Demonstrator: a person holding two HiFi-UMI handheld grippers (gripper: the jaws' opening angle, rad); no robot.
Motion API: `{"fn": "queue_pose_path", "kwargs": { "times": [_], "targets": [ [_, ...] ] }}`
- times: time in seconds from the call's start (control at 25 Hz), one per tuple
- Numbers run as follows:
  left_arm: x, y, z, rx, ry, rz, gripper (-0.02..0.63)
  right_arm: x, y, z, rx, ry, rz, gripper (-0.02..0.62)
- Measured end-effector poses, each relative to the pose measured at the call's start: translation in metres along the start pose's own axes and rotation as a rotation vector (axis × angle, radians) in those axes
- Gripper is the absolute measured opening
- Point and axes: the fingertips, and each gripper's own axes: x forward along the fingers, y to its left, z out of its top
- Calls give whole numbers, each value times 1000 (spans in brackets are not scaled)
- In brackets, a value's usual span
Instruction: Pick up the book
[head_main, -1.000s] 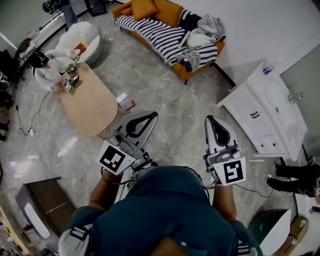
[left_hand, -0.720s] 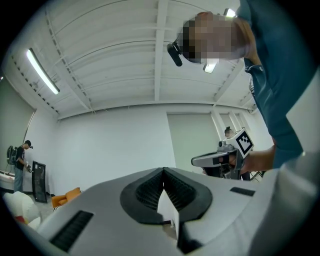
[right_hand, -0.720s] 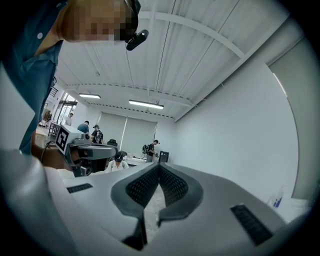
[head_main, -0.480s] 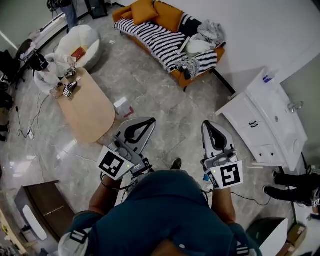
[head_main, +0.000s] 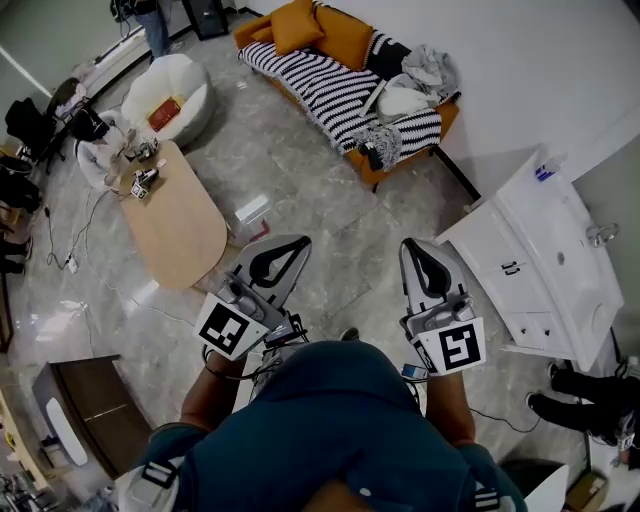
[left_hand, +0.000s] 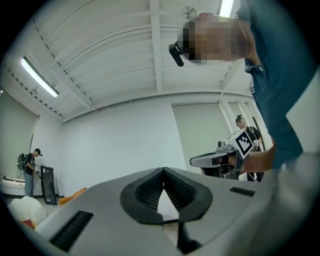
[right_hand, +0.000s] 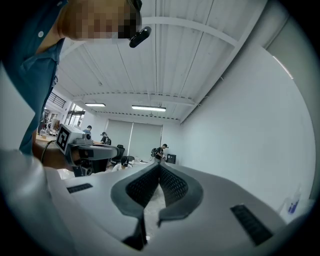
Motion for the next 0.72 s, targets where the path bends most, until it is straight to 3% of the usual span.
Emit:
{"fn": "queue_pose_path", "kwargs": {
  "times": [0.28,0.44,0.72],
  "targets": [
    [28,12,2,-7,-14,3,3,17,-26,-8,7,7,5,12],
    [27,39,-11,-40,-8,44,4,46,-26,-16,3,50,35,12],
    [47,81,-22,-35,-21,-54,3,77,-37,-4,-16,22,-70,12]
  ]
}}
